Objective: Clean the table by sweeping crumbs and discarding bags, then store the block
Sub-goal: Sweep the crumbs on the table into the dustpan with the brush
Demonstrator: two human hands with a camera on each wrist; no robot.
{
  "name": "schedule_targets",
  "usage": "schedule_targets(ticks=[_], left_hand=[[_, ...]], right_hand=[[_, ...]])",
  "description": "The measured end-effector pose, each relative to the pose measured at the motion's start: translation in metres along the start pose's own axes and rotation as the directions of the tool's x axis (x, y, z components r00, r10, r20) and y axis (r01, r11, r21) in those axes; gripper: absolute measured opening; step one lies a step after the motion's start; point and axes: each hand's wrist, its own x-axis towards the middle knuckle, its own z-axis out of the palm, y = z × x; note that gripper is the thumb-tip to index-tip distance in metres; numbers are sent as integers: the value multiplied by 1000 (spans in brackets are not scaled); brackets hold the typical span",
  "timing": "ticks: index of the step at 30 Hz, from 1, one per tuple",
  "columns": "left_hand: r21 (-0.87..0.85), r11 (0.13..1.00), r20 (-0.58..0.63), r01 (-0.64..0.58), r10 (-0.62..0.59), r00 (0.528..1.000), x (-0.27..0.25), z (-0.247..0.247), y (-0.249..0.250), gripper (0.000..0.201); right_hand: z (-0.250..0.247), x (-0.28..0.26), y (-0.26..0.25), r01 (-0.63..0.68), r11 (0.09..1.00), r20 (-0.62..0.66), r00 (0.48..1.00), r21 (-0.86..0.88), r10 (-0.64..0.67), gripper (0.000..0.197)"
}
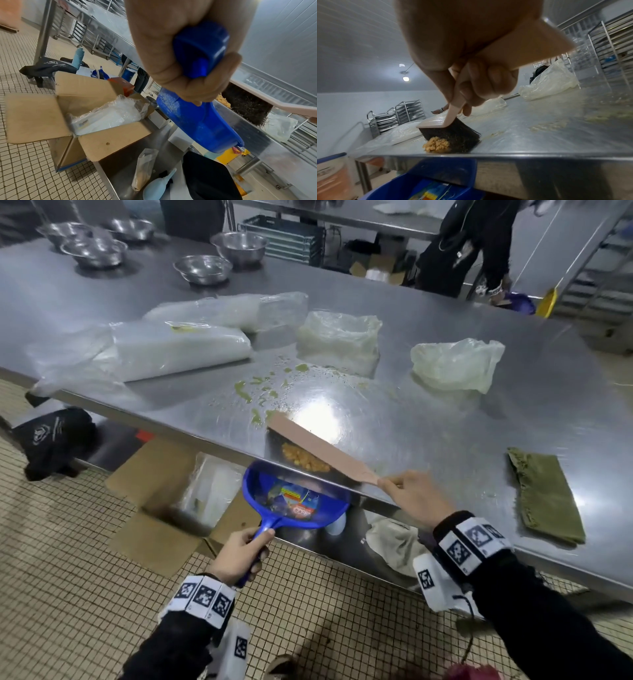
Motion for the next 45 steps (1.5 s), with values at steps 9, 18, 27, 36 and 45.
schedule_targets(ticks=[9,18,27,36,45], left_hand=[[-12,1000,-3,-8,8,1000,-5,3,0,20],[-25,1000,8,-15,15,1000,-4,3,-3,18],[-25,999,-29,-27,26,999,-8,8,-6,20],[-55,998,-60,-38,34,998,-6,13,-9,20],[-65,998,-64,-17,13,998,-1,23,-17,20]], right_hand=[[18,-35,-3,114,989,-22,993,-98,-116,32],[1,-25,-6,18,995,-197,980,-103,-38,41],[5,-1,-3,-42,999,144,989,2,41,31],[23,-27,-11,-48,946,207,978,320,-21,25],[34,-45,-8,44,999,220,974,12,-45,31]])
